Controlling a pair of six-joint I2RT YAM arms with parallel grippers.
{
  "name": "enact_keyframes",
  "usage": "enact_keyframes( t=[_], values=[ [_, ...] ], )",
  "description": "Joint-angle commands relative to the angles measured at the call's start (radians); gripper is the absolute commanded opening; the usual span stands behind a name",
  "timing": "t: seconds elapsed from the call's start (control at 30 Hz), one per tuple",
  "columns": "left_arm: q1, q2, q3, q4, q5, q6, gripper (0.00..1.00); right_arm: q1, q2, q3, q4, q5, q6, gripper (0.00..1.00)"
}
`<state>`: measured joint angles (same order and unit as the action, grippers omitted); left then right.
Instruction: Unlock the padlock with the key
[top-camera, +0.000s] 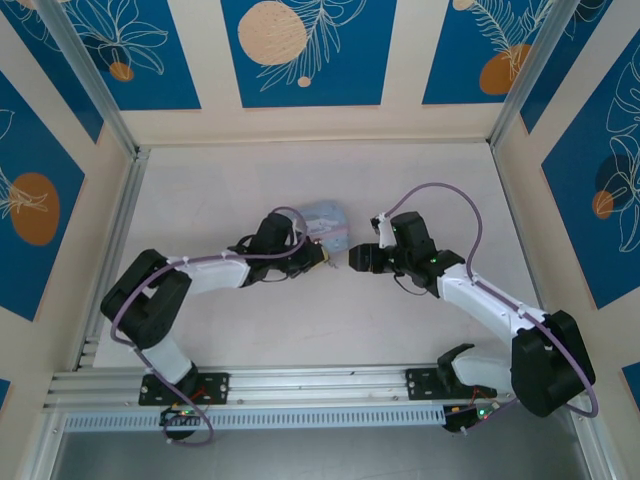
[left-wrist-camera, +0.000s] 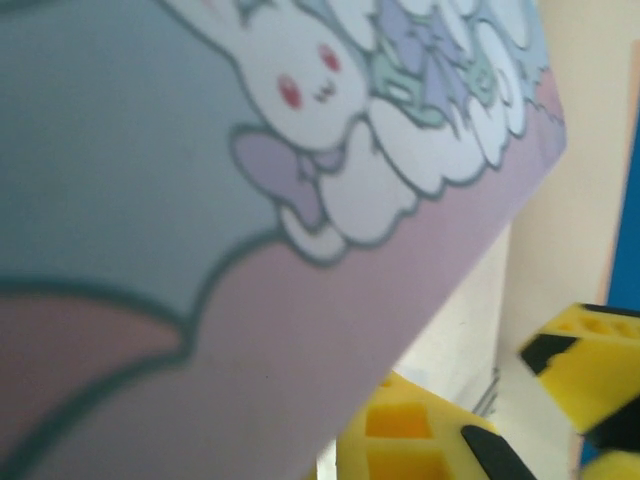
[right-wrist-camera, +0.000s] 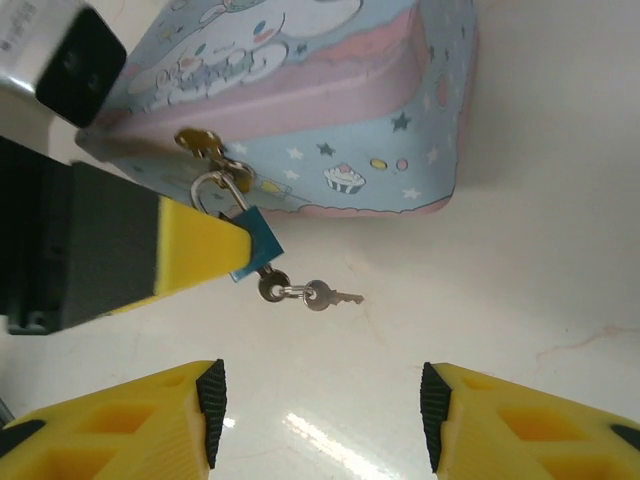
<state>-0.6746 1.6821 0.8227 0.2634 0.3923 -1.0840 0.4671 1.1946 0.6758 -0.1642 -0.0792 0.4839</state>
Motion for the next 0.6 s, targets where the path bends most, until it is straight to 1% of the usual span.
enact_keyframes(
  t=[0.0,0.17,0.23,0.27,0.3,0.33,0.37,0.4,0.5,0.57],
  values=[
    [-0.02,0.032,-0.026,0.007,0.015,0.085,0.04,0.001,-0.009,-0.02,0.038,-0.001,0.131,0.55],
    [-0.036,0.07,-0.04,0.03,-0.004,0.1,0.08,0.015,0.041,-0.016,0.079,-0.053,0.233,0.55],
    [-0.04,0.081,-0.04,0.028,-0.01,0.106,0.13,0.021,0.069,-0.015,0.104,-0.093,0.257,0.56],
    [-0.04,0.081,-0.044,0.031,-0.01,0.107,0.18,0.026,0.08,-0.019,0.121,-0.104,0.269,0.57],
    [-0.041,0.077,-0.049,0.034,-0.013,0.108,0.25,0.032,0.092,-0.025,0.144,-0.114,0.286,0.64],
    [-0.041,0.067,-0.052,0.028,-0.019,0.108,0.33,0.038,0.1,-0.032,0.166,-0.117,0.299,0.72],
    [-0.041,0.053,-0.056,0.016,-0.027,0.111,0.41,0.043,0.105,-0.038,0.181,-0.114,0.309,0.74],
    [-0.041,0.033,-0.061,0.002,-0.039,0.119,0.5,0.049,0.108,-0.044,0.2,-0.108,0.32,0.8],
    [-0.039,-0.047,-0.074,-0.064,-0.081,0.147,0.66,0.056,0.118,-0.056,0.242,-0.111,0.349,0.81],
    [-0.038,-0.106,-0.081,-0.112,-0.117,0.165,0.74,0.059,0.135,-0.055,0.259,-0.122,0.363,0.81]
  ],
)
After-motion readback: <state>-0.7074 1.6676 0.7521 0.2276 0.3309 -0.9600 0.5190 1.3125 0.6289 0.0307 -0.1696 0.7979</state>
